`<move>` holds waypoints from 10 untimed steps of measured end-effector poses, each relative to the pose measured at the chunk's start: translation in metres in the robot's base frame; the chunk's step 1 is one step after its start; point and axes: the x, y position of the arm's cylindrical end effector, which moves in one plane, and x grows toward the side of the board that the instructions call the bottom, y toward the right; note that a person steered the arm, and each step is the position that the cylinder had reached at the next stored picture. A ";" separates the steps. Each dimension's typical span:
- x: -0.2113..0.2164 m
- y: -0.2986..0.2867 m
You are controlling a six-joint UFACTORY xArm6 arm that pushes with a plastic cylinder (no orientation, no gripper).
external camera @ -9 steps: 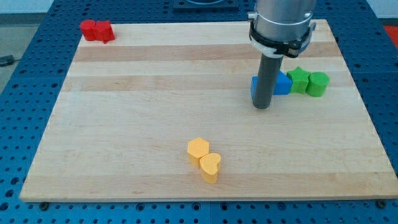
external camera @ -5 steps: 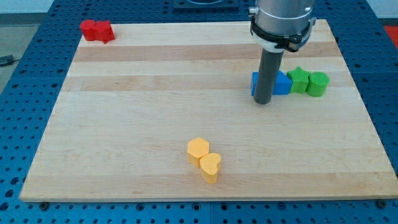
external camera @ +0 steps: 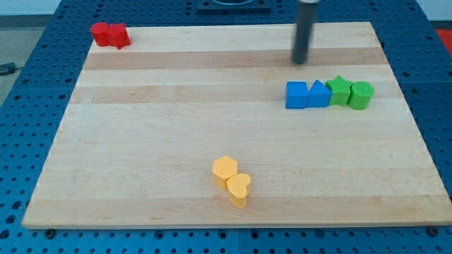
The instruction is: Adjust the green star to the bottom side
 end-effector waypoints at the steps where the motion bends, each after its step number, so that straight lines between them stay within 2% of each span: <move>1: 0.023 0.033; 4: 0.047 0.025; 10: 0.058 0.013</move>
